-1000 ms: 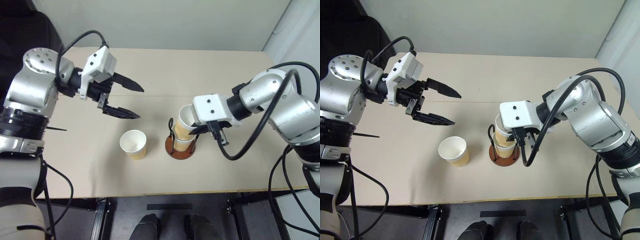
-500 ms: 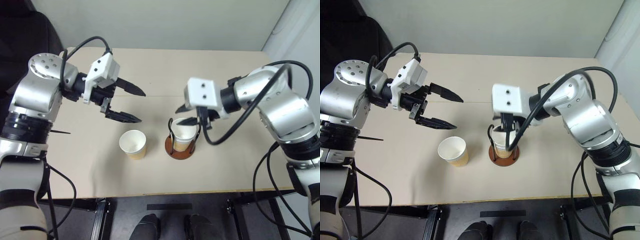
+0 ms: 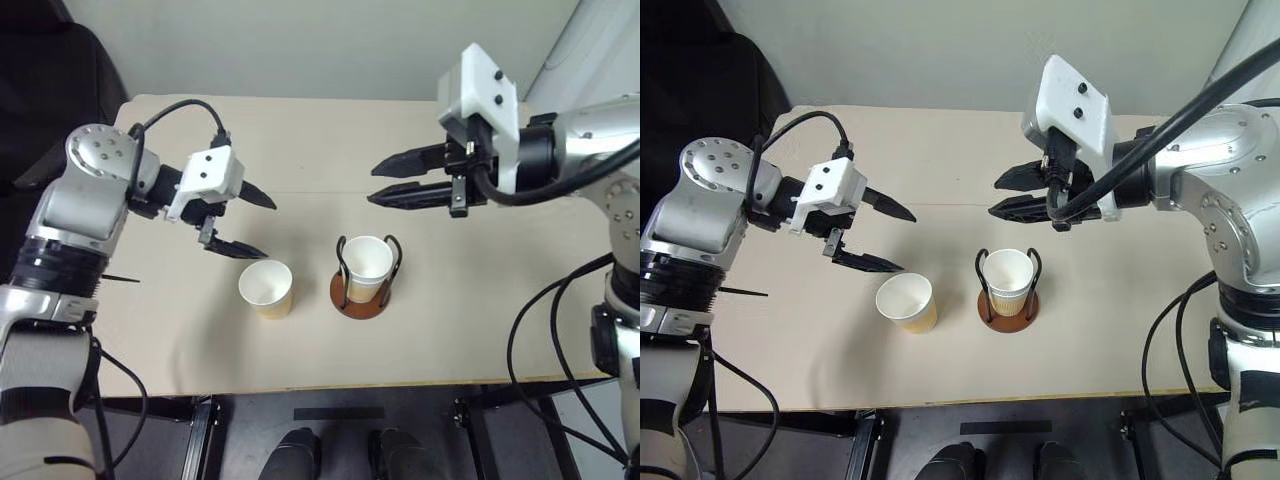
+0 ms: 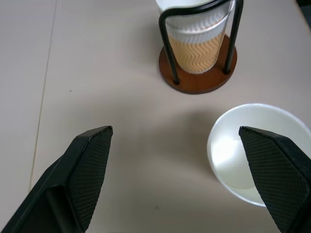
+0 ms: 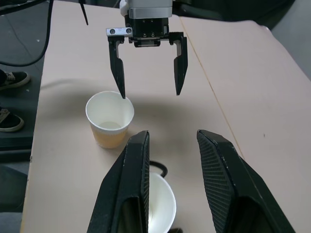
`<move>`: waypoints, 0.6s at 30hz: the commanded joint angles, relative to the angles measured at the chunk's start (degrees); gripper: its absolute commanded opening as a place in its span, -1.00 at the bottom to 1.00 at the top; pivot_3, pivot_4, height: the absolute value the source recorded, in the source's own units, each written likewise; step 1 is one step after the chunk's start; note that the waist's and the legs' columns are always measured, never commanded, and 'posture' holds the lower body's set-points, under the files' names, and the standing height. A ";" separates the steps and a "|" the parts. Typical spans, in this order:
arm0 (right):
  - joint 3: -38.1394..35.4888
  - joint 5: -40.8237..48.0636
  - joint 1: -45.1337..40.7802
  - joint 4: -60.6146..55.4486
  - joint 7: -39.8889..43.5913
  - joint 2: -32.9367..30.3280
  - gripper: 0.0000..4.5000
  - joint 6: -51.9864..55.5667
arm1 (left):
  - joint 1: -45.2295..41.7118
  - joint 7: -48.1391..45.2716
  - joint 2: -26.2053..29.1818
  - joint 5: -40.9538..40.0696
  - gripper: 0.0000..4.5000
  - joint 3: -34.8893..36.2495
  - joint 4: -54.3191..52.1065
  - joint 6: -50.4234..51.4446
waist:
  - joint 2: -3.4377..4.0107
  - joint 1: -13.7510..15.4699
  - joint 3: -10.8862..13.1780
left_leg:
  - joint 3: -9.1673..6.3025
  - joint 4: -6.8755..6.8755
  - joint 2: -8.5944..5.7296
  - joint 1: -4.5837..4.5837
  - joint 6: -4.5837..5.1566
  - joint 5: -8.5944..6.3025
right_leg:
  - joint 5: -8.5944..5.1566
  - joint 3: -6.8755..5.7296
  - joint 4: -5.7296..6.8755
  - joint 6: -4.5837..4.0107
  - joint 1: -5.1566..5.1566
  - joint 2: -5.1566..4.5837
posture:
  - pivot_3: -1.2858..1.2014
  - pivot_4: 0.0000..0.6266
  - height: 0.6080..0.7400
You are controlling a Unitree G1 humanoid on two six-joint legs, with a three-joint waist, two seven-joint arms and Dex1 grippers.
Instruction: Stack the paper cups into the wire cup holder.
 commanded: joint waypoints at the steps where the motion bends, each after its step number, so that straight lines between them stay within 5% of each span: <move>1: -2.81 3.26 0.56 -3.41 -1.35 -2.17 -0.35 1.86 | -0.30 -1.84 -0.21 0.63 1.00 0.00 0.94 -2.78 | 0.00 0.04 0.00 | 0.00 0.00 0.00 0.00 0.00 0.00 | 0.00 0.00 0.00 0.00 0.00 0.00 | 0.03 -0.52 1.00; 18: -6.68 12.25 5.55 -7.46 -6.81 -8.79 -0.35 6.00 | 0.57 -1.84 0.64 -1.07 1.00 -5.54 1.71 -3.99 | 0.00 0.12 0.00 | 0.00 0.01 -0.02 -0.02 0.00 0.00 | 0.00 0.00 0.01 0.01 -0.01 -0.01 | 0.03 -0.52 1.00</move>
